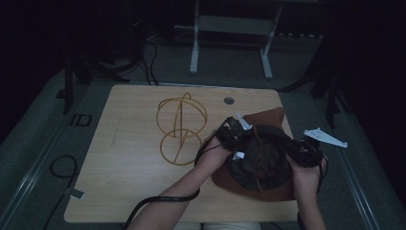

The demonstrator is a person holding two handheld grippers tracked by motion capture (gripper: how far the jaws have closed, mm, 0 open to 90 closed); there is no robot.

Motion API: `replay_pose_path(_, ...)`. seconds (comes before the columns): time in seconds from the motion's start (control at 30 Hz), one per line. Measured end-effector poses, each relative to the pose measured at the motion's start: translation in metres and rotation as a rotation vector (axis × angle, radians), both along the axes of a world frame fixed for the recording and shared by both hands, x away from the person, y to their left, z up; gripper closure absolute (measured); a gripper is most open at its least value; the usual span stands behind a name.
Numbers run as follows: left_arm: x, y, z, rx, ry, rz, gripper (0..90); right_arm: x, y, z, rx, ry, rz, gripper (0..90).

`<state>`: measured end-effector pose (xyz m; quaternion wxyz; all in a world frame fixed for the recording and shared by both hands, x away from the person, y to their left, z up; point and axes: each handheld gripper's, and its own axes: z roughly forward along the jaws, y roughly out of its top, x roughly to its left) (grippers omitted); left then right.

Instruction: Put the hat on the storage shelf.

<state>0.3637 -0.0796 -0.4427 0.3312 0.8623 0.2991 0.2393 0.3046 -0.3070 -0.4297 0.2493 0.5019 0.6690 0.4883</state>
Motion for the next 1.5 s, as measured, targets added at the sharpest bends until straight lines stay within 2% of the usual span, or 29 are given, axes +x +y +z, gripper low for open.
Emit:
replay_pose_path(0.03,-0.001,0.000,0.002,0.013,-0.025,0.007,85.7,-0.002,0.002,-0.001,-0.003,0.001,0.006,83.4)
replay_pose_path(0.13,-0.001,0.006,0.008,0.007,-0.070,0.027,87.0,-0.010,0.005,-0.003,0.000,-0.006,0.023,83.2)
replay_pose_path(0.23,-0.004,0.010,0.013,-0.007,-0.095,0.038,87.2,-0.018,0.008,-0.005,-0.003,-0.010,0.043,80.5)
replay_pose_path(0.33,-0.008,0.015,0.018,-0.030,-0.129,0.040,87.3,-0.026,0.010,-0.006,-0.001,-0.012,0.076,72.1)
replay_pose_path(0.43,-0.012,0.020,0.025,-0.047,-0.188,0.053,87.3,-0.036,0.007,-0.004,0.004,-0.007,0.133,61.1)
replay_pose_path(0.5,-0.016,0.023,0.031,-0.077,-0.212,0.046,87.3,-0.043,0.004,-0.002,-0.004,-0.003,0.162,57.1)
replay_pose_path(0.57,-0.019,0.023,0.035,-0.075,-0.245,0.052,87.4,-0.051,0.004,0.001,-0.014,-0.010,0.187,54.9)
replay_pose_path(0.6,-0.020,0.024,0.036,-0.082,-0.253,0.061,87.4,-0.055,0.003,0.003,-0.016,-0.004,0.205,54.6)
replay_pose_path(0.67,-0.018,0.030,0.039,-0.133,-0.249,0.073,87.3,-0.065,0.001,0.008,0.003,-0.027,0.234,53.3)
replay_pose_path(0.7,-0.018,0.033,0.039,-0.159,-0.251,0.058,87.3,-0.069,-0.001,0.011,0.005,-0.043,0.236,51.9)
replay_pose_path(0.77,-0.019,0.035,0.039,-0.167,-0.261,0.053,87.2,-0.076,-0.008,0.018,-0.012,-0.086,0.220,51.8)
replay_pose_path(0.8,-0.022,0.039,0.039,-0.201,-0.270,0.052,87.1,-0.078,-0.014,0.021,-0.020,-0.100,0.205,52.0)
replay_pose_path(0.87,-0.025,0.045,0.038,-0.232,-0.276,0.052,87.1,-0.077,-0.027,0.025,-0.013,-0.099,0.185,52.3)
replay_pose_path(0.93,-0.027,0.051,0.037,-0.273,-0.266,0.032,87.1,-0.075,-0.039,0.028,-0.018,-0.104,0.152,53.3)
replay_pose_path(1.0,-0.029,0.055,0.036,-0.307,-0.257,0.001,87.1,-0.072,-0.050,0.031,-0.043,-0.112,0.117,52.5)
replay_pose_path(1.13,-0.041,0.065,0.038,-0.350,-0.296,-0.117,87.1,-0.060,-0.065,0.034,-0.077,-0.101,0.099,51.1)
replay_pose_path(1.2,-0.045,0.071,0.040,-0.404,-0.293,-0.209,87.1,-0.054,-0.068,0.034,-0.085,-0.088,0.111,51.1)
replay_pose_path(1.23,-0.047,0.073,0.041,-0.405,-0.302,-0.232,87.1,-0.050,-0.069,0.034,-0.086,-0.081,0.122,51.1)
replay_pose_path(1.3,-0.052,0.081,0.042,-0.457,-0.306,-0.346,87.1,-0.046,-0.067,0.032,-0.069,-0.063,0.126,52.0)
replay_pose_path(1.33,-0.053,0.082,0.042,-0.458,-0.317,-0.364,87.0,-0.044,-0.064,0.030,-0.060,-0.058,0.145,51.9)
replay_pose_path(1.4,-0.057,0.088,0.042,-0.494,-0.328,-0.456,87.0,-0.043,-0.055,0.027,-0.062,-0.051,0.174,51.7)
replay_pose_path(1.5,-0.061,0.091,0.040,-0.523,-0.327,-0.531,87.1,-0.043,-0.035,0.020,-0.076,-0.035,0.257,50.9)
